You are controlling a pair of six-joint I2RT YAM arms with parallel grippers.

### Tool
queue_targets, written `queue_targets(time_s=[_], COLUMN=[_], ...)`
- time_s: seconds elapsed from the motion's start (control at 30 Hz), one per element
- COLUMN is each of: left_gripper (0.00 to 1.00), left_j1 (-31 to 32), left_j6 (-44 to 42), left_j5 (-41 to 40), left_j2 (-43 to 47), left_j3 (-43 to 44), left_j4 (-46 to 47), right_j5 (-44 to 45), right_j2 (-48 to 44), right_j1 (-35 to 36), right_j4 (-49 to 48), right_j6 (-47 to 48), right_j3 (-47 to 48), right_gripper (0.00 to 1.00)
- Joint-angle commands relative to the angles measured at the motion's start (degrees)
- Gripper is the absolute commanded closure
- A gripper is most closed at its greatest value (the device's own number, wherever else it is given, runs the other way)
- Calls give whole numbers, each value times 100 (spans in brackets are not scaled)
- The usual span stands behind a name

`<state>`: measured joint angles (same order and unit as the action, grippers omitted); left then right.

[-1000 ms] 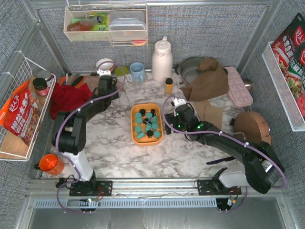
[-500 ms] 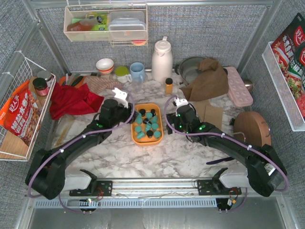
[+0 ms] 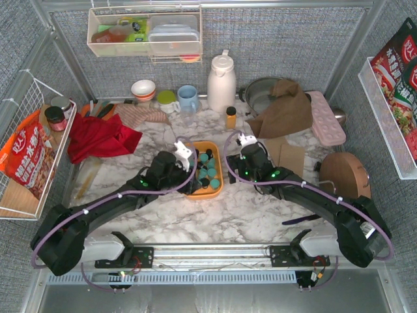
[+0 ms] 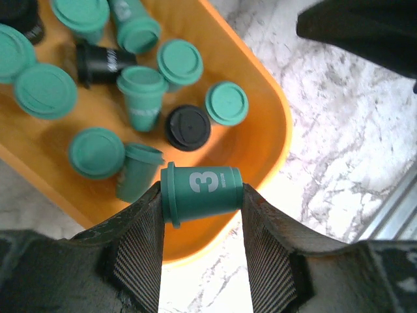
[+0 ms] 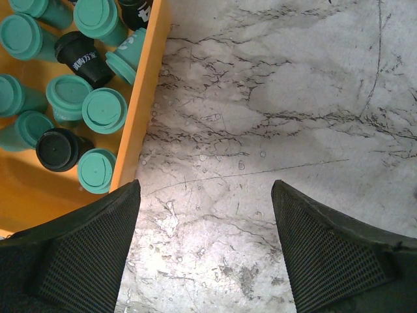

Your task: Mix the coffee capsules in the storage basket

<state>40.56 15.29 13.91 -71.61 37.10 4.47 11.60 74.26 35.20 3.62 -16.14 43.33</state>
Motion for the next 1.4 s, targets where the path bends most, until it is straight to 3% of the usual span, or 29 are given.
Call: queue_targets(time_s=[0.0, 0.2, 0.37, 0.4, 0.43, 0.47, 0.7, 1.0, 1.13, 1.3, 1.37], left_gripper=[50, 48, 33, 29, 8, 2, 1, 1, 1, 1, 1], left_j1=[192, 434, 449, 449, 454, 453, 463, 465, 462, 446, 409], left_j6=[445, 680, 791, 812, 821, 825, 913, 817, 332, -865, -1479], left_j5=[122, -176, -670, -772, -875, -977, -1894, -4205, -5269, -6411, -6738], left_j2=[66, -43, -120, -104, -73, -38, 545, 1410, 1499, 1342, 1158], left_j3=[-198, -415, -325, -311, -305, -293, -290, -1119, -1479, -1867, -2077], left_j4=[73, 378, 338, 347, 338, 331, 472, 1879, 2605, 3848, 4649], right_j5=[62, 61, 102, 106, 113, 119, 205, 1186, 2152, 2787, 2855], right_j2=[-10, -3, -12, -16, -24, -25, -18, -399, -750, -836, -779], right_j1=[1, 4, 1, 3, 4, 0, -6, -13, -37, -363, -631], right_j4=[-86, -71, -63, -59, -55, -54, -76, -602, -1475, -2878, -2916], right_j6=[33, 32, 49, 57, 58, 58, 74, 328, 929, 1982, 2198], right_j3=[16, 30, 17, 15, 15, 11, -2, -444, -1063, -1757, -1751], right_gripper=[14, 14, 14, 14, 14, 14, 13, 11, 1, 1, 1])
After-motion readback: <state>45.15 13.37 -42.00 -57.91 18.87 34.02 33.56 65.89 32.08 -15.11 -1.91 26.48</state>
